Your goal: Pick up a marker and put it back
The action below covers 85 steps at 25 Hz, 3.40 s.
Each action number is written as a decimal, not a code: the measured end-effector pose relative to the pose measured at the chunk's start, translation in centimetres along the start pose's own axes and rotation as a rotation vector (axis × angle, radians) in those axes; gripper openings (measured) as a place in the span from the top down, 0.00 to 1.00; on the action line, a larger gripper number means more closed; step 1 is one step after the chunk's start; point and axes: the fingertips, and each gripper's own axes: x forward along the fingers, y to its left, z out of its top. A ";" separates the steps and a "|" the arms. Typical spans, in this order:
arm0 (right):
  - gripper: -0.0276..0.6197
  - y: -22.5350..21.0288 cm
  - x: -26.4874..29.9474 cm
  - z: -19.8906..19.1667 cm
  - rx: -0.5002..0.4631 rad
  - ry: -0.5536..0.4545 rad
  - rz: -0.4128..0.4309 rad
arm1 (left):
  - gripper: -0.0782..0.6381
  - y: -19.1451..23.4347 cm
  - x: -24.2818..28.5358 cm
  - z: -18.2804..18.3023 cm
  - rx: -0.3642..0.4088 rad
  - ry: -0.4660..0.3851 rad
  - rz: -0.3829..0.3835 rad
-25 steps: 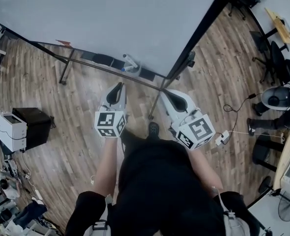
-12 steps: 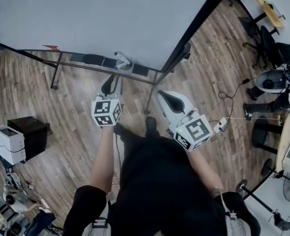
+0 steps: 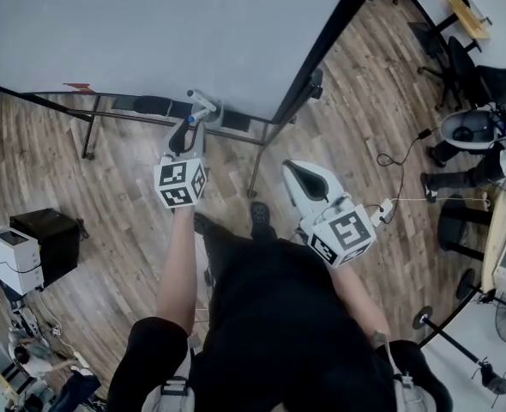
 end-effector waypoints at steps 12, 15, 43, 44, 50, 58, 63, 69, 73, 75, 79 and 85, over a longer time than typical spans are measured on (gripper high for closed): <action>0.95 -1.1 -1.3 0.0 0.007 -0.006 -0.033 | 0.79 -0.5 0.7 0.5 0.032 -0.016 0.022; 0.95 -1.1 -1.4 0.1 0.006 -0.008 -0.036 | 0.79 -0.5 0.7 0.7 0.025 -0.021 0.024; 0.95 -0.2 -3.4 1.6 -0.001 -0.102 0.060 | 0.79 -2.9 -7.8 6.7 -0.012 -0.203 0.103; 0.95 -0.1 -3.5 1.6 0.003 -0.108 0.070 | 0.79 -3.3 -8.3 6.9 -0.016 -0.213 0.107; 0.95 0.9 -3.0 1.0 0.021 -0.114 0.151 | 0.79 -5.4 -11.9 8.8 -0.033 -0.286 0.127; 0.95 2.4 -1.8 0.4 0.034 -0.100 0.212 | 0.79 -6.0 -15.2 9.3 -0.047 -0.315 0.151; 0.95 4.1 -0.6 0.8 0.039 -0.107 0.237 | 0.79 -5.5 -17.5 9.3 -0.049 -0.317 0.164; 0.95 7.6 -0.1 1.1 0.025 -0.104 0.253 | 0.79 -4.5 -21.3 9.2 -0.054 -0.327 0.161; 0.95 9.9 -0.8 1.1 0.018 -0.101 0.237 | 0.79 -4.2 -24.0 8.7 -0.061 -0.325 0.151; 0.95 10.9 -1.0 1.3 0.008 -0.105 0.228 | 0.79 -4.0 -25.3 8.9 -0.059 -0.333 0.141; 0.95 13.1 -1.9 1.2 -0.014 -0.113 0.203 | 0.79 -3.8 -28.3 8.6 -0.060 -0.349 0.116; 0.95 15.9 -3.5 0.0 -0.037 -0.126 0.171 | 0.79 -3.7 -31.7 6.9 -0.071 -0.363 0.086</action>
